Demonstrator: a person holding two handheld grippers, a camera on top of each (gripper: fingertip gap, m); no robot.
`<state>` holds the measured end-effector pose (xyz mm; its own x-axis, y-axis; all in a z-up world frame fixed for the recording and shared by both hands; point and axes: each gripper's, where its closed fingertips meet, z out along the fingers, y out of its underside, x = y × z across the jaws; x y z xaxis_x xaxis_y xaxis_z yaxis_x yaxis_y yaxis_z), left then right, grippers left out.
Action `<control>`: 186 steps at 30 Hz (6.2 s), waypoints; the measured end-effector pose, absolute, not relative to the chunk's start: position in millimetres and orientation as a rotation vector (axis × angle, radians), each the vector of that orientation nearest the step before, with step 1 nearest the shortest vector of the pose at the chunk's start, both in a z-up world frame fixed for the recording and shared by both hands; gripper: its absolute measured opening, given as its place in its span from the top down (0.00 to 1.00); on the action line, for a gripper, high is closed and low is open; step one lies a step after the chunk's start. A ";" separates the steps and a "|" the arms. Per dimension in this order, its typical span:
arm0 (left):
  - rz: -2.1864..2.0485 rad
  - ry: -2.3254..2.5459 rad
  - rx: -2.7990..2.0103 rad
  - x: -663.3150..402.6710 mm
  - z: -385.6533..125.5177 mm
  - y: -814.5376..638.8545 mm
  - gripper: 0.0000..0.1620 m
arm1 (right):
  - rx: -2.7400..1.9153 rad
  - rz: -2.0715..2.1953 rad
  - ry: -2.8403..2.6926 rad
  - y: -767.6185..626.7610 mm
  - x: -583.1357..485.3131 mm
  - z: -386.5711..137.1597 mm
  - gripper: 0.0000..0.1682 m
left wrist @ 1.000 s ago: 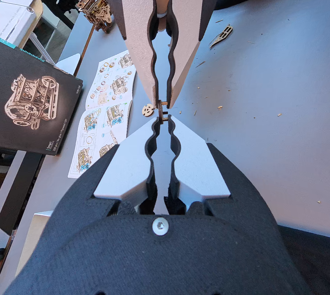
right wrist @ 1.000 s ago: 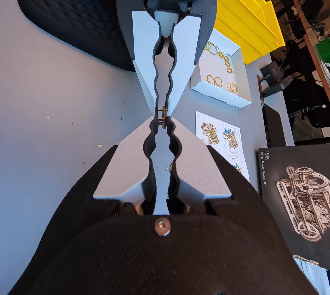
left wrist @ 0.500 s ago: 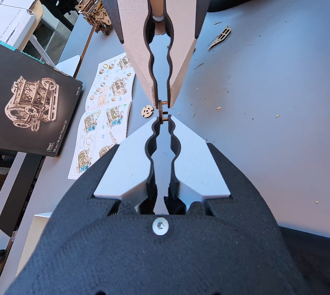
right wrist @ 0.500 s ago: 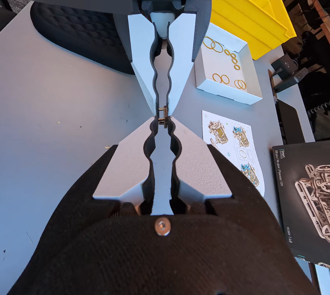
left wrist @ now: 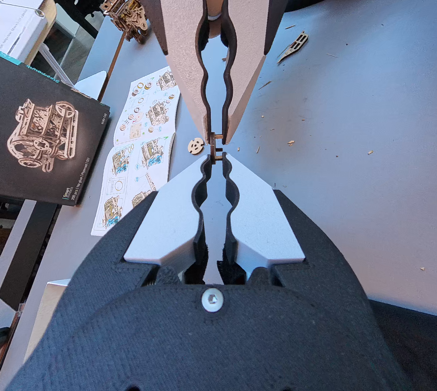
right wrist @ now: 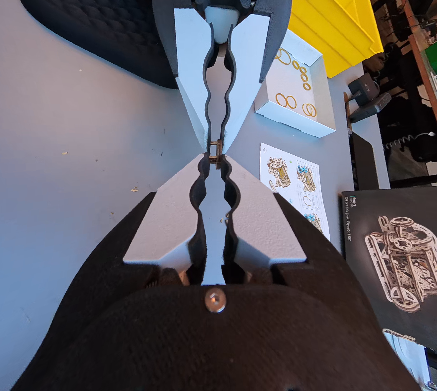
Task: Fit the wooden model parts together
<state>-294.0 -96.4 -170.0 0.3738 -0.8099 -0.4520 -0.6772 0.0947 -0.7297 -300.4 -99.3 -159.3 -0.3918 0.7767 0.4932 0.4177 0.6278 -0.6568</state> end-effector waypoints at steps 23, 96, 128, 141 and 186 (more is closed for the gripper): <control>-0.070 1.280 -1.560 -302.2 -152.5 -87.3 0.96 | -0.845 0.434 -1.904 -92.2 -309.0 -142.4 0.95; -0.393 0.999 -1.592 -349.2 -135.9 -73.1 0.95 | -0.434 -0.030 -1.946 -96.0 -325.2 -210.8 0.99; -0.329 1.047 -1.707 -349.5 -162.4 -66.6 0.98 | -1.099 1.036 -2.032 -122.6 -316.4 -194.1 1.00; -0.540 1.242 -1.696 -320.7 -182.9 -98.0 0.92 | -1.111 0.983 -2.024 -114.0 -315.2 -193.0 1.00; -0.587 1.433 -1.754 -309.1 -217.6 -115.4 0.90 | -1.181 0.902 -2.061 -119.5 -317.6 -216.9 1.00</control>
